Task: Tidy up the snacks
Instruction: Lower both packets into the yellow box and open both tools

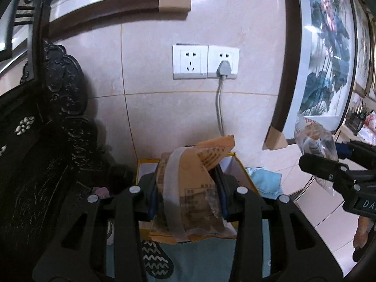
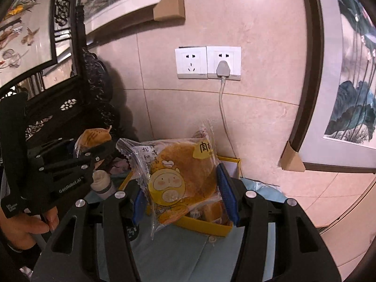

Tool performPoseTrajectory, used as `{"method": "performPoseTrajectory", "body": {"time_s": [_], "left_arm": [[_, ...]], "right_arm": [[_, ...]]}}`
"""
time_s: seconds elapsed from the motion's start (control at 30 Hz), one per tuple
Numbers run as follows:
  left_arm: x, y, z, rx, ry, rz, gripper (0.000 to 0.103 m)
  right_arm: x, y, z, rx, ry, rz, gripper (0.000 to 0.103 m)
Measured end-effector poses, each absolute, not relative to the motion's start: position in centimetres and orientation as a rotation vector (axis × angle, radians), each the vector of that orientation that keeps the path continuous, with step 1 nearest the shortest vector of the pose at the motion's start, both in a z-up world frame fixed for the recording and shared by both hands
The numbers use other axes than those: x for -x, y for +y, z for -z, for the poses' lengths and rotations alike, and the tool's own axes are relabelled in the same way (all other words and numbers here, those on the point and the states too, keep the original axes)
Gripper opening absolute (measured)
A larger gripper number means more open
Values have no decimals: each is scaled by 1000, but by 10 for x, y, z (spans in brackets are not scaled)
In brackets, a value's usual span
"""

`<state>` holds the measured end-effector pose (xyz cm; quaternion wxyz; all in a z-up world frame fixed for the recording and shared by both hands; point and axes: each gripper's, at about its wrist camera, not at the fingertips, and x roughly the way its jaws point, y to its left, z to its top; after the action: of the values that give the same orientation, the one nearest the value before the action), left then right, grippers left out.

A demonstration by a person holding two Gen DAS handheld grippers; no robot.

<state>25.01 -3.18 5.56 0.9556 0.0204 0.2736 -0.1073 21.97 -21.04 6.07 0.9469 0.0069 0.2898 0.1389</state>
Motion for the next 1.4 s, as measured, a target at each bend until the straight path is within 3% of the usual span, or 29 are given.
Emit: {"method": "performPoseTrajectory", "body": {"time_s": [0.63, 1.4], "left_arm": [[-343, -32, 11, -53, 650, 177, 39], [-386, -32, 62, -69, 715, 176, 39]], "right_arm": [[-311, -215, -2, -19, 705, -234, 55], [-358, -208, 48, 0, 786, -197, 55]]}}
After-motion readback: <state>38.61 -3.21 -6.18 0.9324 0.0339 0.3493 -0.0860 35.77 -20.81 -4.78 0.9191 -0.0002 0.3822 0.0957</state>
